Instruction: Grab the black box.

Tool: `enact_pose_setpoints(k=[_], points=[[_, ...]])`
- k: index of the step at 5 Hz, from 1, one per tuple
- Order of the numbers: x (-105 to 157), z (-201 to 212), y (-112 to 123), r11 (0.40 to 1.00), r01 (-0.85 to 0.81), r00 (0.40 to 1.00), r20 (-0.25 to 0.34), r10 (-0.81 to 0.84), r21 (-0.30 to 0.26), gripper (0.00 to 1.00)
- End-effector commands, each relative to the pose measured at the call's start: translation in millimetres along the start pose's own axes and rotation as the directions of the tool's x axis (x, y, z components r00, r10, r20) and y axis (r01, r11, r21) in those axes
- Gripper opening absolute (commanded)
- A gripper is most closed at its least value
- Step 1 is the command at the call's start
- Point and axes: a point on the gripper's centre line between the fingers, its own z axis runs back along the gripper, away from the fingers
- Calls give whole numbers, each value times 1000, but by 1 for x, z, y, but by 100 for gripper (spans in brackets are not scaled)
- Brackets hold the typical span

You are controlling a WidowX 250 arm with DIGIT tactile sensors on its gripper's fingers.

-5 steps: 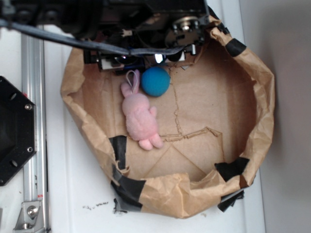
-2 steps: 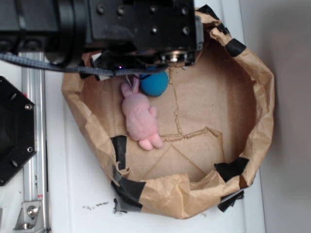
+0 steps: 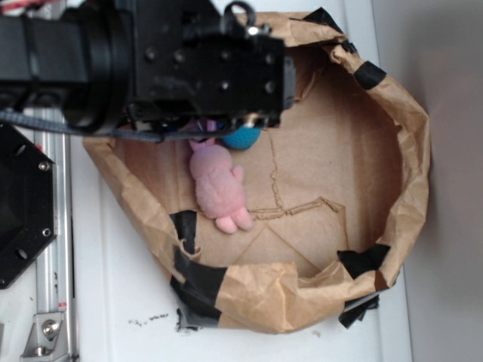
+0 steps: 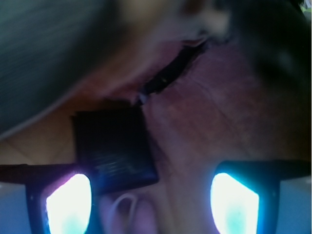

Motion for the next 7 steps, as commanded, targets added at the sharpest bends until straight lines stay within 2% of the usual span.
enact_pose_setpoints(k=[1, 2, 3, 4, 5, 6, 7], points=[[-7, 5, 8, 995, -2, 997, 83, 10, -96, 100], [-10, -3, -2, 997, -25, 994, 103, 33, -77, 100], [-14, 11, -6, 994, -46, 997, 65, 52, -101, 100], [-13, 16, -9, 993, -53, 996, 64, 60, -109, 100], [-7, -4, -1, 995, -53, 992, 107, 61, -79, 100], [-1, -19, 9, 997, -37, 993, 107, 45, -70, 100], [1, -15, 10, 993, -6, 993, 115, 20, -114, 100]])
